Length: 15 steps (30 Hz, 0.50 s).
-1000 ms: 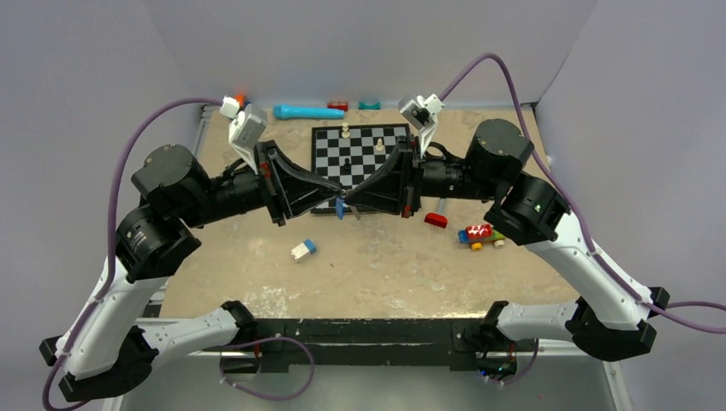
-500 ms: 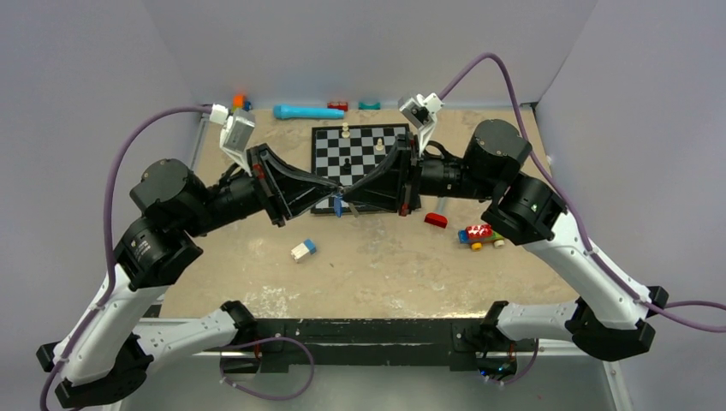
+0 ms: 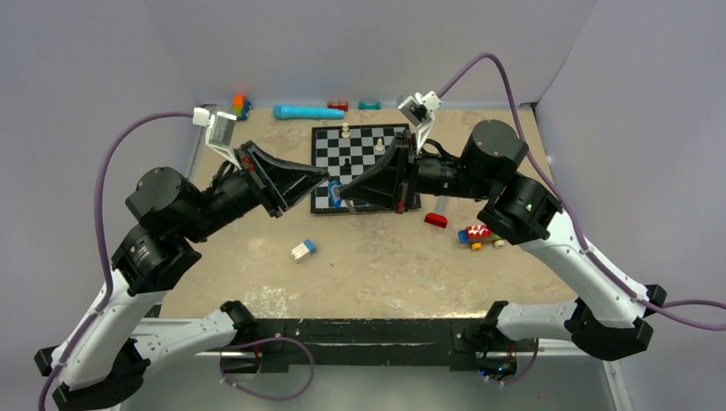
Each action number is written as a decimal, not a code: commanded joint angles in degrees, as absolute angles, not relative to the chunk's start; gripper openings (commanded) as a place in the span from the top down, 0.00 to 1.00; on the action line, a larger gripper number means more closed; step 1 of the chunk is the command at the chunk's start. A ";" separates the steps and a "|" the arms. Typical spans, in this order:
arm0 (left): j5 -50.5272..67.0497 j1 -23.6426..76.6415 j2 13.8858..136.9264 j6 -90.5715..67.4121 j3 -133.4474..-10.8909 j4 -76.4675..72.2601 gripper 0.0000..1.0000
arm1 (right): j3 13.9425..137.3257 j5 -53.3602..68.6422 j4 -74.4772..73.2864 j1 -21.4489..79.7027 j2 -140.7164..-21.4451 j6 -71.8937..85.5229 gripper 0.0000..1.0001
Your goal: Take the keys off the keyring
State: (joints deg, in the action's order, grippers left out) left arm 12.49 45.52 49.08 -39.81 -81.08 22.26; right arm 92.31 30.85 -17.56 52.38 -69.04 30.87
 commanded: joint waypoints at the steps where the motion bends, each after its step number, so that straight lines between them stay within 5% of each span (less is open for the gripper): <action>1: 4.30 44.96 48.11 -41.61 -80.05 18.41 1.00 | 92.32 33.65 -14.84 52.80 -67.87 31.97 1.00; 15: 4.29 44.94 47.86 -42.42 -79.77 18.05 1.00 | 91.66 33.47 -14.31 52.82 -67.57 32.25 1.00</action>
